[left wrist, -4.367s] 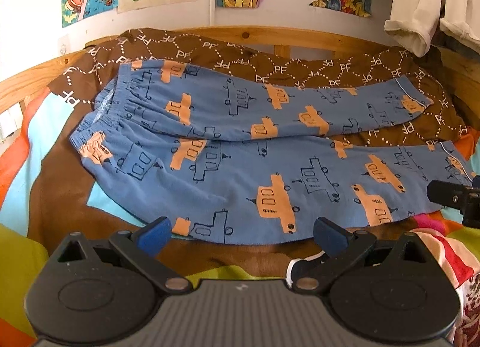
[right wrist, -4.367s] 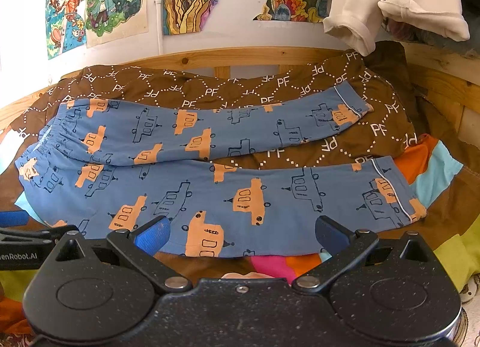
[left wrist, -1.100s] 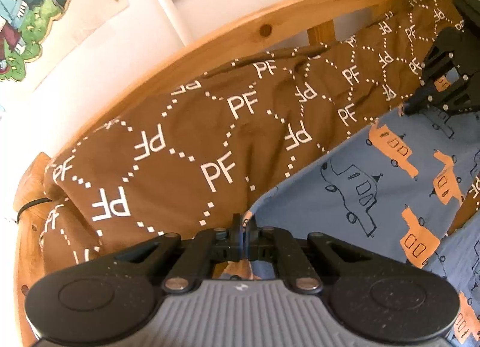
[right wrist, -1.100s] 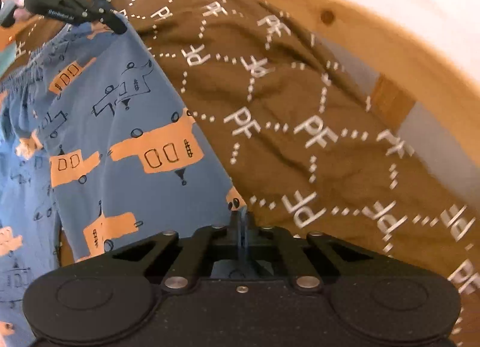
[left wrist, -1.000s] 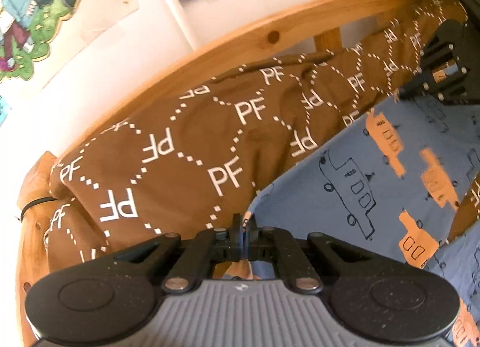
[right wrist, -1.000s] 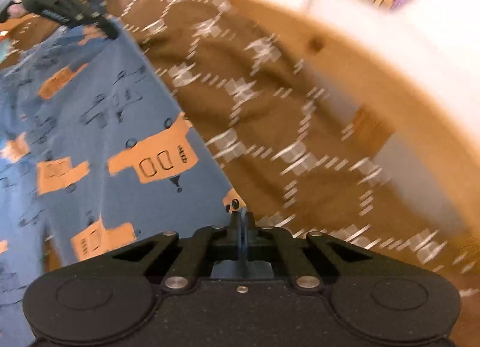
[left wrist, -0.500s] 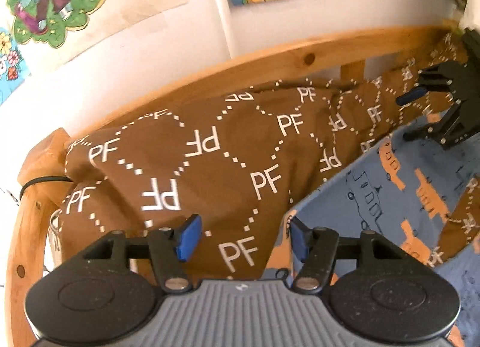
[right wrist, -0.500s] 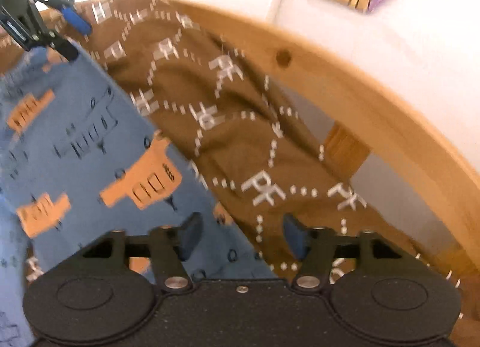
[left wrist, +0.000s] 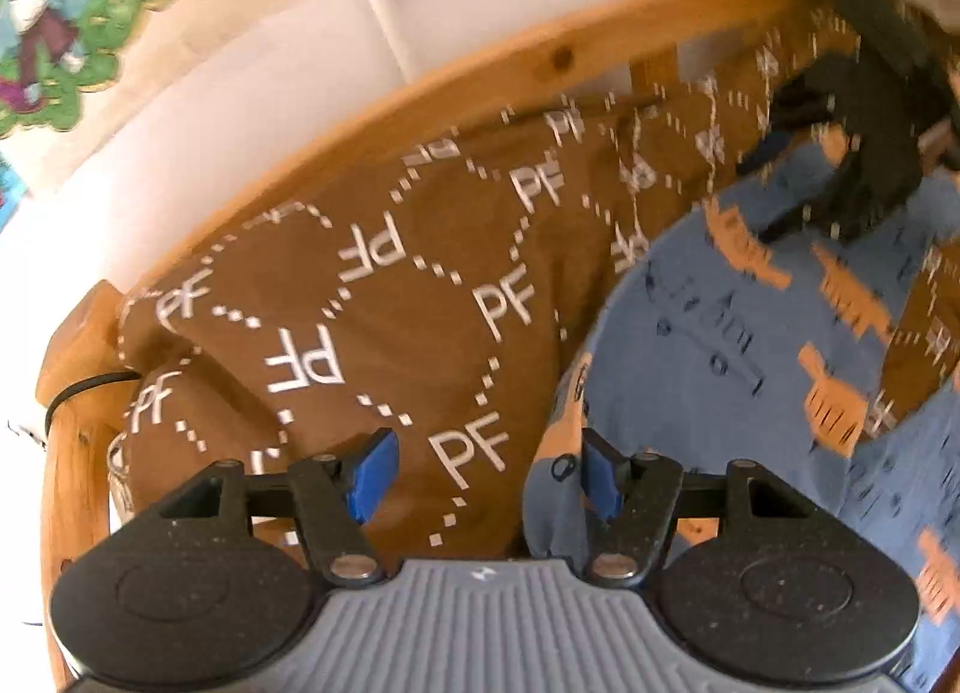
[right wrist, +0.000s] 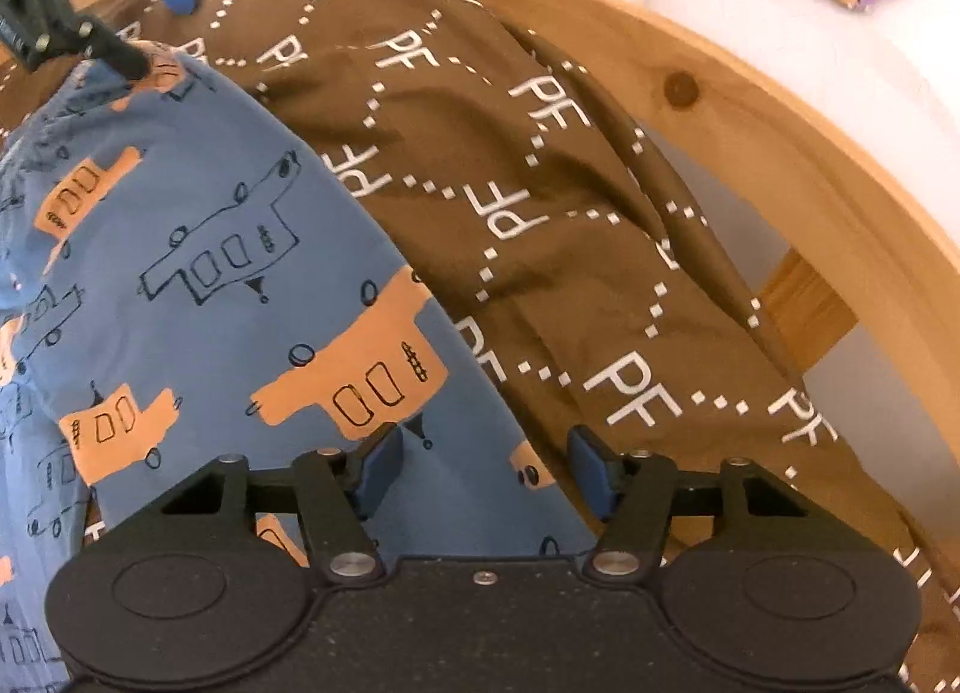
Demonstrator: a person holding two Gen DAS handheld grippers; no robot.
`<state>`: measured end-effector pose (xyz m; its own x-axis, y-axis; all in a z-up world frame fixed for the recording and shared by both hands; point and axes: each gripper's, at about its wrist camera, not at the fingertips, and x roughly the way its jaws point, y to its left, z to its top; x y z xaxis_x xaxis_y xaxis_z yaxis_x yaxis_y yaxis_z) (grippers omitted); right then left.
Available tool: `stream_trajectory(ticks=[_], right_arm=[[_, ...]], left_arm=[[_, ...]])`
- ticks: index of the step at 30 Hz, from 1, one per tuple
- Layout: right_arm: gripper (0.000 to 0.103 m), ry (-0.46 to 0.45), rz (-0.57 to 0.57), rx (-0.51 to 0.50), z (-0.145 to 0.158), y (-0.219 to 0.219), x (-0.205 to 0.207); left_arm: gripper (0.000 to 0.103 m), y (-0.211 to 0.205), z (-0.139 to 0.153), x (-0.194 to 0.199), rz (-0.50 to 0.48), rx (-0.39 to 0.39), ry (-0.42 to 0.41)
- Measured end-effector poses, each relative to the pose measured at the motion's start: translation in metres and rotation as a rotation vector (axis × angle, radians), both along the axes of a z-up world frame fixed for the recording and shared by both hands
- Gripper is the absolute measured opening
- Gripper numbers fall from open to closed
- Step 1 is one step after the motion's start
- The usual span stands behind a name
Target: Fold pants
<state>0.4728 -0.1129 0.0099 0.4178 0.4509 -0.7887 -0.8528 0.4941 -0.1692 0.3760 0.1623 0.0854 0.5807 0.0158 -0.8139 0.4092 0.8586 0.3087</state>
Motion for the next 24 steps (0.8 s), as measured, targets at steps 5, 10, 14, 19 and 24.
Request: stream_trajectory(ticks=[5,10,14,19,24], right_arm=[[0.018,0.028,-0.038,0.001,-0.003,0.007,-0.003],[0.0,-0.027,-0.07,0.007,0.01,-0.001,-0.02],[0.0,-0.103,-0.104,0.036,0.029,-0.016,-0.05],[0.0,-0.239,-0.128,0.053,0.047,-0.033,-0.109],[0.0,-0.388,-0.137,0.044,0.044,-0.05,-0.194]], left_arm=[[0.021,0.0,-0.004,0.007,0.048,-0.024,0.047],[0.004,-0.011,0.004,-0.007,0.067,0.003,0.021],[0.002,-0.025,0.008,-0.027,0.041,0.04,-0.06],[0.002,-0.032,0.02,-0.074,-0.02,0.07,-0.188],[0.002,-0.048,0.019,-0.146,-0.161,0.116,-0.337]])
